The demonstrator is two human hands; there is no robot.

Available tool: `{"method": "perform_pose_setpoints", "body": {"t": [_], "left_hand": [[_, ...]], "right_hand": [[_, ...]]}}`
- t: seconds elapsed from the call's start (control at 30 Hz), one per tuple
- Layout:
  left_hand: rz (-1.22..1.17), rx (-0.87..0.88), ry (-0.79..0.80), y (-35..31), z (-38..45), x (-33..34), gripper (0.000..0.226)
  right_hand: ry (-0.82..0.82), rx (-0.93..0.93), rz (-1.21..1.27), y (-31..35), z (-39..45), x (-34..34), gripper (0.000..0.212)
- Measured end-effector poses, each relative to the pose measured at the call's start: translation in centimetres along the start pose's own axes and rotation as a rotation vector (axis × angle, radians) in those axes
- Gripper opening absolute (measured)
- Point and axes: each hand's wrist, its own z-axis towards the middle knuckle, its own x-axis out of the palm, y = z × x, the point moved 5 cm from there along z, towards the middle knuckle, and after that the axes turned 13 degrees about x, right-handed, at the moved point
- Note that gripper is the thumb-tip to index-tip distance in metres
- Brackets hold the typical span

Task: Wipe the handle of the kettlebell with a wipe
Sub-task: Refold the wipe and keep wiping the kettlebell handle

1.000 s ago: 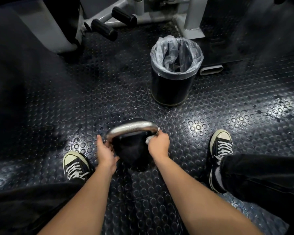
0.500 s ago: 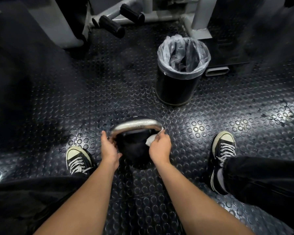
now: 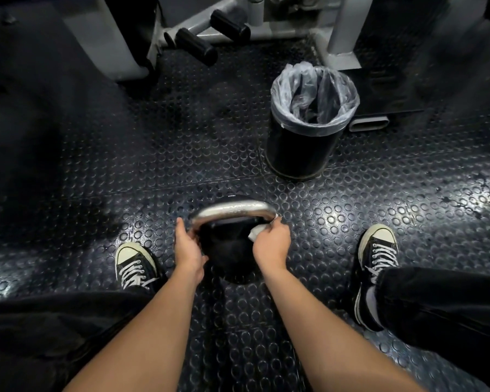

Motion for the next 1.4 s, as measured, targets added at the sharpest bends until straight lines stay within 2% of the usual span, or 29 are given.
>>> {"method": "perform_pose_setpoints", "body": {"t": [0.07,0.23,0.37,0.43,0.53,0.6,0.8,0.97,1.13,1.33,1.4], "left_hand": [[0.003,-0.003,0.002,0.0,0.0,0.0,0.072],[0.011,-0.011,0.002,0.3,0.4,-0.1,0.074],[-0.003,-0.012,0.016,0.1,0.2,0.1,0.065],[-0.011,-0.023,0.013,0.1,0.1,0.1,0.067],[-0.007,-0.021,0.005,0.2,0.2,-0.1,0.069],[-0.002,-0.017,-0.004,0.3,0.4,-0.2,0.072],[-0.013,-0.028,-0.005,0.2,0.2,-0.1,0.07],[-0.036,-0.029,-0.011,0.4,0.5,-0.1,0.061],[-0.03,-0.032,-0.005,0.5,0.7,-0.3,0.065],[-0.028,-0.033,-0.007,0.1,0.5,-0.1,0.057],[-0.022,-0.03,-0.006,-0.2,0.1,0.0,0.064]], "right_hand": [[0.008,-0.041,-0.007,-0.7,-1.1,0.3,0.047],[-0.028,0.074,0.077,-0.2,0.5,0.1,0.039],[0.022,-0.002,0.079,-0.7,-1.4,1.1,0.04],[0.052,0.065,0.168,-0.9,-0.9,0.6,0.034],[-0.002,0.153,0.352,-0.2,0.1,-0.2,0.022],[-0.026,0.158,0.341,-0.2,-0.5,0.0,0.018],[-0.027,0.255,0.504,-1.0,0.0,-0.6,0.035],[-0.037,0.237,0.499,-1.0,-0.8,0.3,0.021],[-0.03,0.362,0.69,-1.4,-0.6,-0.1,0.018],[0.024,0.401,0.71,-1.1,-0.7,1.4,0.014],[0.021,0.45,0.75,-1.2,-0.8,1.3,0.014]]}}
